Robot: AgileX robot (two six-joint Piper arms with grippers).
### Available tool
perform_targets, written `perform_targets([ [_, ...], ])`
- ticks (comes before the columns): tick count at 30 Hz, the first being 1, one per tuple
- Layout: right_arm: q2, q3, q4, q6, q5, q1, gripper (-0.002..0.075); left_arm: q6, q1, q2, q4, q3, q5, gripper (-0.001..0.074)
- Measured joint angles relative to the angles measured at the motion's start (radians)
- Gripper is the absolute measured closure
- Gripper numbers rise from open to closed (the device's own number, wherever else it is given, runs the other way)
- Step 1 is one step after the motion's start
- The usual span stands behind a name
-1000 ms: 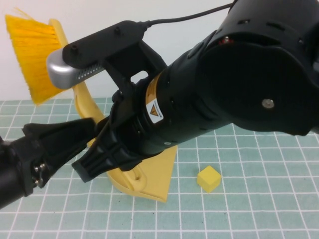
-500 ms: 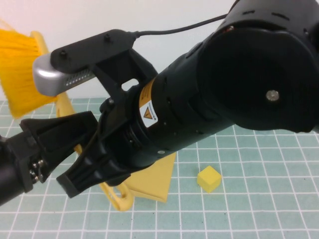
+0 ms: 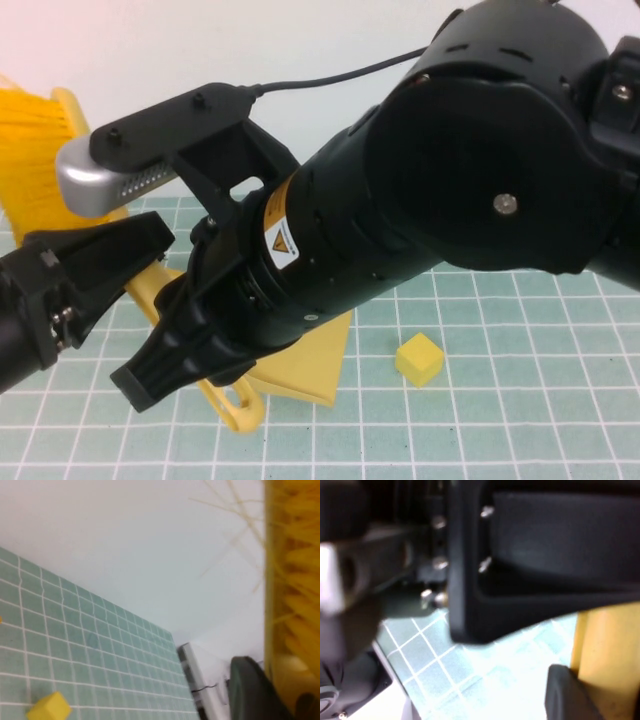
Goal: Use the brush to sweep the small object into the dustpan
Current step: Hand over the broom
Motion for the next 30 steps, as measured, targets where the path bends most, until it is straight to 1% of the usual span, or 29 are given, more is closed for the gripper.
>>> perform_targets([
  [1, 0.0, 0.0, -0.003, -0.002, -0.002, 0.0, 0.0538, 0.0, 0.0, 0.0, 0.0, 0.0, 0.0, 0.0713],
  [2, 0.0, 0.0, -0.003, -0.002, -0.005, 0.0, 0.0538, 0.006, 0.0, 0.0, 0.0, 0.0, 0.0, 0.0734],
  [6, 0.0, 0.0, -0.007, -0.01, -0.007, 0.002, 0.0538, 0.026, 0.0, 0.0, 0.0, 0.0, 0.017, 0.0735],
  [11, 0.0, 0.0, -0.006, -0.01, 0.01, 0.002, 0.0529, 0.054, 0.0, 0.0, 0.027, 0.0, 0.091, 0.0735],
  [14, -0.002, 0.0, 0.011, -0.005, 0.035, 0.002, 0.0484, 0.056, 0.0, 0.0, 0.044, 0.0, 0.112, 0.0735],
  [15, -0.002, 0.0, 0.019, -0.005, 0.04, 0.002, 0.0456, 0.059, 0.0, 0.0, 0.045, 0.0, 0.119, 0.0735],
  [19, -0.004, 0.0, 0.002, -0.012, 0.028, 0.002, 0.0305, 0.059, 0.004, 0.0, 0.05, 0.0, 0.137, 0.0735],
  [21, -0.011, 0.0, -0.026, -0.012, 0.024, 0.002, 0.0268, 0.059, 0.024, 0.0, 0.063, 0.0, 0.15, 0.0735],
  [25, -0.045, 0.0, -0.092, 0.014, 0.007, 0.01, 0.0245, 0.047, 0.088, 0.0, 0.127, 0.0, 0.181, 0.0735],
  [27, -0.076, 0.0, -0.14, 0.015, 0.036, 0.001, 0.0246, 0.047, 0.131, -0.002, 0.141, 0.0, 0.206, 0.0735],
  [30, -0.146, 0.0, -0.229, 0.0, 0.159, -0.056, 0.0286, 0.045, 0.192, -0.002, 0.152, 0.0, 0.24, 0.0735],
])
